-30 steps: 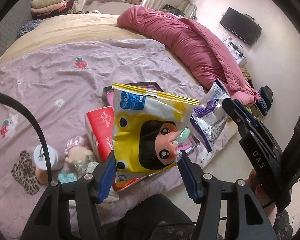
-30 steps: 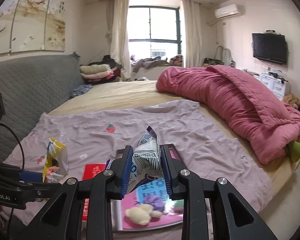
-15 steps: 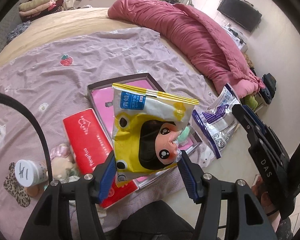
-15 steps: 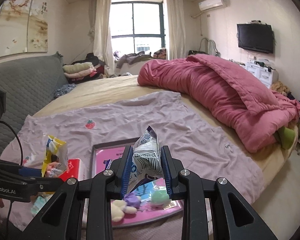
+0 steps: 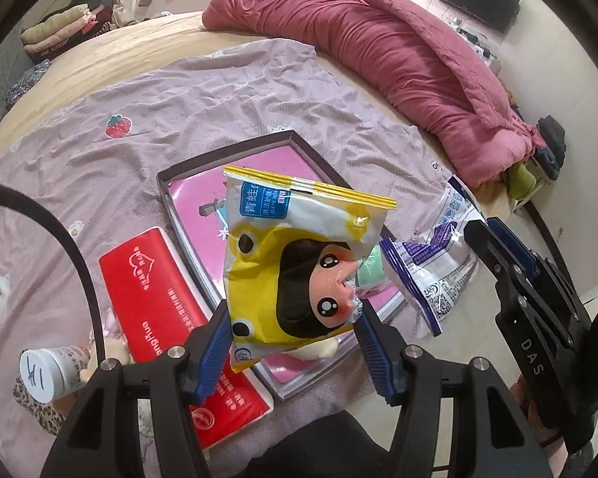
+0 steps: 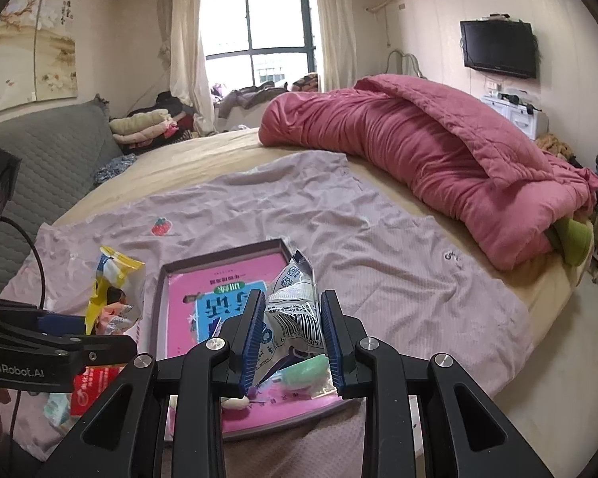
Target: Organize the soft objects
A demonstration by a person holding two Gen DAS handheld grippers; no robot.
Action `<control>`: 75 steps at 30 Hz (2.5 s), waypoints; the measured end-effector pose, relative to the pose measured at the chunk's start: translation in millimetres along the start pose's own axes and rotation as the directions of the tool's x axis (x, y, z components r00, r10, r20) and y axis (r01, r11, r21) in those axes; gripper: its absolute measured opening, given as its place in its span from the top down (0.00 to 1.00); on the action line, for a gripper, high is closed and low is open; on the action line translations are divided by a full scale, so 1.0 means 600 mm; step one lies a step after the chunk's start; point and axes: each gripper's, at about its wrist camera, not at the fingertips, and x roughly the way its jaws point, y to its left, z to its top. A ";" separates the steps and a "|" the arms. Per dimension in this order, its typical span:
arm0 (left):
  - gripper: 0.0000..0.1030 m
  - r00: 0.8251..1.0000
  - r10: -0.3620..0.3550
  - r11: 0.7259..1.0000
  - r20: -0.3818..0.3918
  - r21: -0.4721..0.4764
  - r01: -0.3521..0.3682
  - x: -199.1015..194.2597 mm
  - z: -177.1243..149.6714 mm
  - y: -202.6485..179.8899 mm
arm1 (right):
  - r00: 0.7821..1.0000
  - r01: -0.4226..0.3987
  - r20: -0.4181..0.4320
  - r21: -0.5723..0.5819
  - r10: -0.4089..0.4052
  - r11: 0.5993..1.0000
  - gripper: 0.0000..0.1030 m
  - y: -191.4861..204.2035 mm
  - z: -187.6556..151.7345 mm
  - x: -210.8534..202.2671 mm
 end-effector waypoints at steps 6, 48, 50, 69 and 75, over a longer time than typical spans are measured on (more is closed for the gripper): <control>0.42 1.000 0.026 0.999 -0.017 0.022 -0.026 0.025 0.005 -0.011 | 1.000 0.001 -0.023 0.003 -0.001 1.000 0.71 -0.008 -0.010 0.016; 0.42 0.974 0.131 0.990 -0.183 0.077 -0.119 0.177 0.001 -0.006 | 0.972 0.007 -0.232 -0.075 -0.024 0.997 0.71 0.025 -0.066 0.126; 0.42 0.974 0.129 0.990 -0.184 0.078 -0.117 0.176 0.001 -0.005 | 0.972 0.011 -0.233 -0.075 -0.028 0.997 0.71 0.024 -0.067 0.131; 0.42 0.971 0.136 0.989 -0.197 0.080 -0.122 0.181 0.004 -0.004 | 0.973 0.054 -0.213 -0.162 -0.089 0.985 0.68 0.041 -0.063 0.166; 0.42 0.969 0.138 0.989 -0.206 0.079 -0.124 0.184 0.007 -0.003 | 0.979 0.041 -0.193 -0.155 -0.071 0.987 0.65 0.038 -0.063 0.159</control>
